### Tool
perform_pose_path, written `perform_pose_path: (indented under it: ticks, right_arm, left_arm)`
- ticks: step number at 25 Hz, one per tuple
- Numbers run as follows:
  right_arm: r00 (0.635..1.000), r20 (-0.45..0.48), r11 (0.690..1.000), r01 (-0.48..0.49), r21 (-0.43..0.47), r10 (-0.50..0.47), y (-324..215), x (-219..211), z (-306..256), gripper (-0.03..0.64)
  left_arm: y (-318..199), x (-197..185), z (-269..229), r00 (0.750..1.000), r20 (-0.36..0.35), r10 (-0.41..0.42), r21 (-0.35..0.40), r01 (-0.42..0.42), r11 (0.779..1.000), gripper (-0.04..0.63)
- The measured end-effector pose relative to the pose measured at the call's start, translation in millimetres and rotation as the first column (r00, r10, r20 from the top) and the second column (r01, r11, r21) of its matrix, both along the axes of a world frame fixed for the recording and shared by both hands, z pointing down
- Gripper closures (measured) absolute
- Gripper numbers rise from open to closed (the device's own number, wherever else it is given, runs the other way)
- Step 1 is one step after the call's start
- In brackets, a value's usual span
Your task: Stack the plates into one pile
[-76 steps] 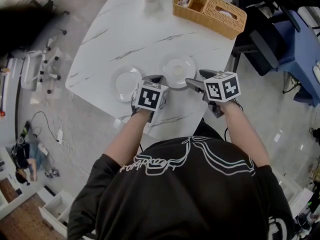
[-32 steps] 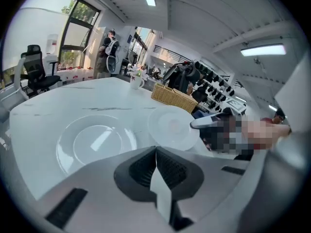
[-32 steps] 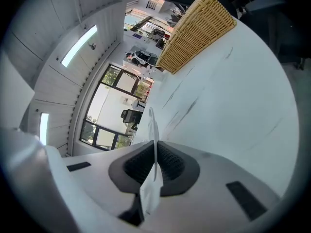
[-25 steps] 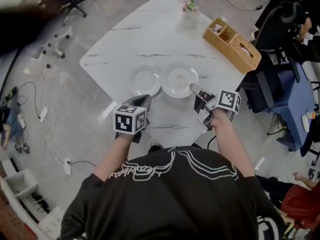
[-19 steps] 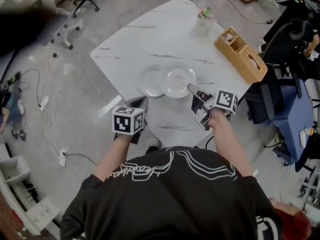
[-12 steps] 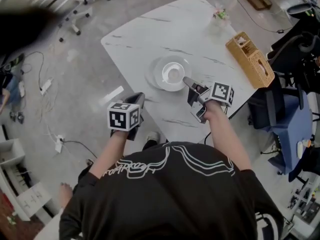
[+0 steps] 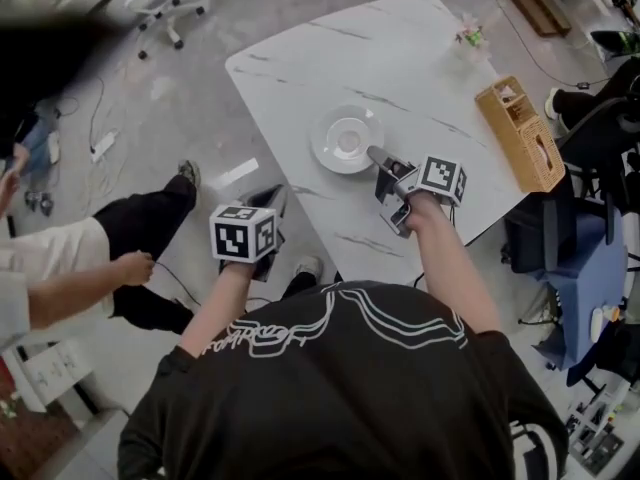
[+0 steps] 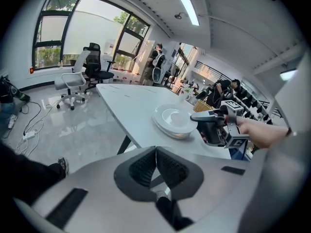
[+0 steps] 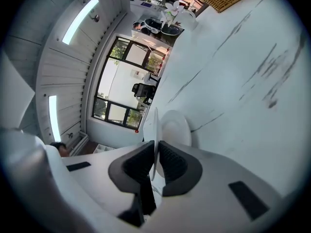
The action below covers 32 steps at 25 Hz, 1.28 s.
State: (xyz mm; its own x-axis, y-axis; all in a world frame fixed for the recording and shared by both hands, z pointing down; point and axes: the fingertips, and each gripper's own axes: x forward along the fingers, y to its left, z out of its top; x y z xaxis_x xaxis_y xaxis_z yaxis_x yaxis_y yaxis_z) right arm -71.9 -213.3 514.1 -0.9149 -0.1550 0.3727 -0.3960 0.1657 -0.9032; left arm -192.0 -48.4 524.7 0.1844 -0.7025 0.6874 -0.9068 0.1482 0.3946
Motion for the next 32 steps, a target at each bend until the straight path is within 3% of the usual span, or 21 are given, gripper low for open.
perform_pose_path:
  ticks: [4, 7, 9, 12, 16, 19, 21, 24, 30, 32]
  right_arm:
    - [0.997, -0.029, 0.994, 0.07, 0.087, -0.067, 2, -1, -2, 0.57]
    - [0.986, -0.089, 0.971, 0.157, 0.179, -0.143, 4, -6, -1, 0.446]
    - [0.963, -0.164, 0.936, 0.249, 0.25, -0.213, 7, -7, 1, 0.401]
    - [0.899, -0.317, 0.845, 0.407, 0.348, -0.302, 11, -4, 4, 0.361]
    - [0.761, -0.535, 0.679, 0.612, 0.406, -0.366, 16, 4, 14, 0.339]
    - [0.718, -0.6, 0.609, 0.663, 0.436, -0.352, 14, 7, 9, 0.336]
    - [0.718, -0.611, 0.593, 0.664, 0.456, -0.335, 12, 9, 2, 0.334]
    - [0.741, -0.59, 0.594, 0.642, 0.485, -0.32, 19, 11, -14, 0.333]
    - [0.852, -0.454, 0.594, 0.513, 0.62, -0.261, 42, 18, -72, 0.342]
    - [0.877, -0.397, 0.616, 0.474, 0.63, -0.269, 57, 21, -89, 0.373]
  left_arm:
    - [3, 6, 1, 1.0, 0.004, -0.001, -0.008, 0.001, 1.0, 0.571]
    - [3, 8, 1, 1.0, 0.005, 0.003, -0.009, -0.003, 1.0, 0.572]
    - [2, 10, 1, 1.0, 0.008, 0.007, -0.009, -0.007, 1.0, 0.572]
    - [0, 13, 0, 1.0, 0.011, 0.012, -0.009, -0.012, 1.0, 0.571]
    - [-1, 16, -1, 1.0, 0.011, 0.018, -0.007, -0.018, 1.0, 0.572]
    - [-4, 18, -5, 0.999, 0.025, 0.031, 0.001, -0.031, 1.0, 0.572]
    - [-6, 20, -8, 0.998, 0.041, 0.047, 0.007, -0.047, 0.999, 0.572]
    - [-9, 24, -17, 0.996, 0.046, 0.075, 0.026, -0.076, 0.997, 0.572]
    - [-15, 38, -48, 0.987, 0.044, 0.154, 0.104, -0.158, 0.982, 0.571]
    - [-15, 45, -61, 0.983, 0.033, 0.179, 0.138, -0.182, 0.973, 0.572]
